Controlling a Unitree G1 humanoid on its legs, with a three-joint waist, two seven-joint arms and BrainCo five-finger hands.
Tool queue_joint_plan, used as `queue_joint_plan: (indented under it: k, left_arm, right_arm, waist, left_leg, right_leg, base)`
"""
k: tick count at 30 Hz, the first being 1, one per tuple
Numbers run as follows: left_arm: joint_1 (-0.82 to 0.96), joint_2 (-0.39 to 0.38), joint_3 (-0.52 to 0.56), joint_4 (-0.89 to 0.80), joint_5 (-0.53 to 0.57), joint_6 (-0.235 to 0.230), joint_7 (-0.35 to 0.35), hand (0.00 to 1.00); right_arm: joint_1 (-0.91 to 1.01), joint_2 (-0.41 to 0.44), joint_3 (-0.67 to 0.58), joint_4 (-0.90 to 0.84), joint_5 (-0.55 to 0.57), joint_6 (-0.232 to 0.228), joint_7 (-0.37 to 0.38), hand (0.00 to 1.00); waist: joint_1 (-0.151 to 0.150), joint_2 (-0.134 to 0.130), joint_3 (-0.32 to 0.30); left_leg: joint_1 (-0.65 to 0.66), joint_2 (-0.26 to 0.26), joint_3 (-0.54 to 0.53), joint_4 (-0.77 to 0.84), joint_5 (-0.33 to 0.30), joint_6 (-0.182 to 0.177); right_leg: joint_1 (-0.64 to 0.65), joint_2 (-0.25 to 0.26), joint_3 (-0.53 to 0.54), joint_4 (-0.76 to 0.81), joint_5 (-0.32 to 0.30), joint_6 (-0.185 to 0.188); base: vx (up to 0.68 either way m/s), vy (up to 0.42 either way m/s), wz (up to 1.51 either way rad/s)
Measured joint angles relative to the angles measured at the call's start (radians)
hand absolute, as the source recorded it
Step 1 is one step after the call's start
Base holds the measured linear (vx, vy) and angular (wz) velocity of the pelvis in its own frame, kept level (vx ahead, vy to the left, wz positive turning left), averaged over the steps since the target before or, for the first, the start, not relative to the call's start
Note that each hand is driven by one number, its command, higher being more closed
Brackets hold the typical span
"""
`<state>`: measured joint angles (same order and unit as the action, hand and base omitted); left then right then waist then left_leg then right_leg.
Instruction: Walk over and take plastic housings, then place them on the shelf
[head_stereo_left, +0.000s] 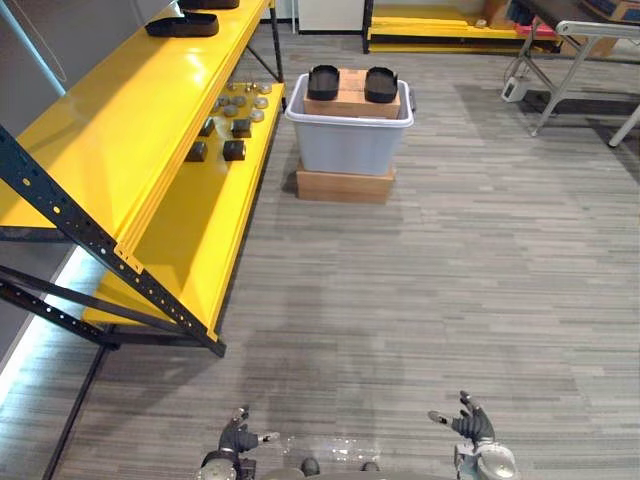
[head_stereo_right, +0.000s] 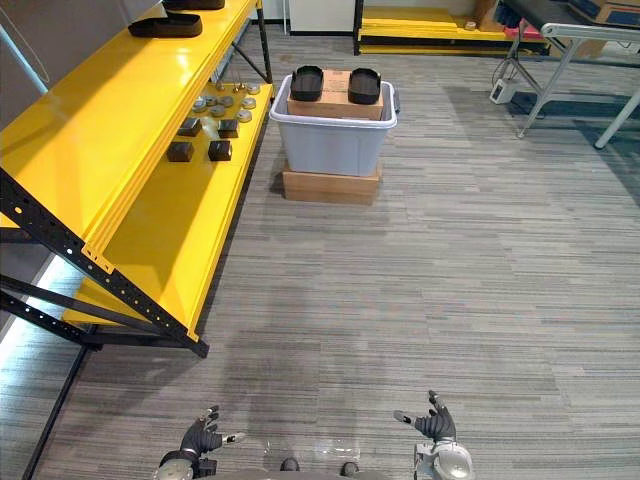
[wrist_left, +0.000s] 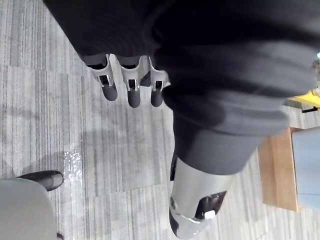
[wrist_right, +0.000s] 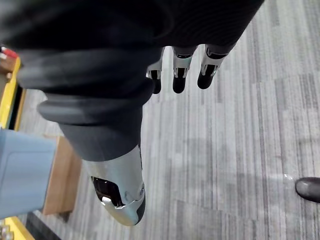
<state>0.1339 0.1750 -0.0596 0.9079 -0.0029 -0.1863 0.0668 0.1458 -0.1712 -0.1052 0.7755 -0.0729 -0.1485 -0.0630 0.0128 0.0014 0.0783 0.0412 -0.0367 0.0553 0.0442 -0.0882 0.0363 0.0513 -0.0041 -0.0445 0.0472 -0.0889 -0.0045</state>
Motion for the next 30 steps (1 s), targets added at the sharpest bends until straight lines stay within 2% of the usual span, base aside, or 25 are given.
queue_joint_plan:
  k: [8,14,18,22,27,30]
  left_arm:
    - [0.007,0.002,0.032,-0.058,0.011,-0.001,0.002,0.0]
    - [0.019,0.002,0.034,-0.083,0.011,-0.002,0.003,0.0]
    - [0.032,0.003,0.069,-0.083,0.01,-0.002,0.009,0.0]
    - [0.043,0.007,0.072,-0.096,0.007,0.002,0.025,0.0]
    - [0.043,0.007,0.076,-0.138,-0.006,0.002,0.029,0.0]
    - [0.044,0.004,0.088,-0.164,-0.018,0.002,0.03,0.0]
  right_arm:
    - [-0.001,-0.015,-0.003,-0.01,-0.012,0.0,0.0,0.0]
    - [0.0,-0.024,-0.019,-0.016,0.035,0.0,-0.003,0.0]
    - [-0.002,-0.03,-0.047,-0.016,0.073,0.001,-0.008,0.0]
    - [-0.001,-0.032,-0.059,-0.041,0.086,0.003,-0.026,0.0]
    - [-0.03,-0.032,-0.085,-0.057,0.103,0.003,-0.035,0.0]
    - [-0.042,-0.032,-0.086,-0.09,0.104,0.004,-0.046,0.0]
  waist:
    - [-0.001,0.008,0.005]
    - [-0.004,0.016,0.011]
    - [-0.024,0.018,0.011]
    - [-0.026,0.018,0.011]
    - [-0.024,0.023,0.015]
    - [-0.014,0.037,0.024]
  left_leg:
    - [-0.002,0.0,-0.006,0.0,0.0,0.0]
    - [-0.002,0.0,-0.013,-0.003,0.0,0.0]
    - [-0.01,0.0,-0.012,-0.009,0.0,0.0]
    - [-0.014,0.002,0.006,-0.004,-0.004,0.002]
    - [-0.052,0.01,0.042,0.088,-0.073,0.011]
    - [-0.087,0.017,0.078,0.162,-0.141,0.021]
  right_leg:
    - [-0.002,0.0,-0.002,0.0,0.0,0.0]
    - [-0.007,0.002,-0.001,0.001,-0.001,0.001]
    - [-0.024,0.003,0.002,0.003,-0.001,0.001]
    - [-0.028,0.005,0.022,0.003,-0.002,0.003]
    - [-0.038,0.008,0.055,0.008,-0.011,0.016]
    - [-0.08,0.011,0.095,0.077,-0.056,0.032]
  base:
    - [-0.02,-0.004,0.0]
    - [-0.07,-0.01,-0.02]
    - [-0.03,-0.002,-0.02]
    - [0.06,0.02,-0.14]
    - [0.08,0.042,-0.22]
    - [0.07,0.081,-0.4]
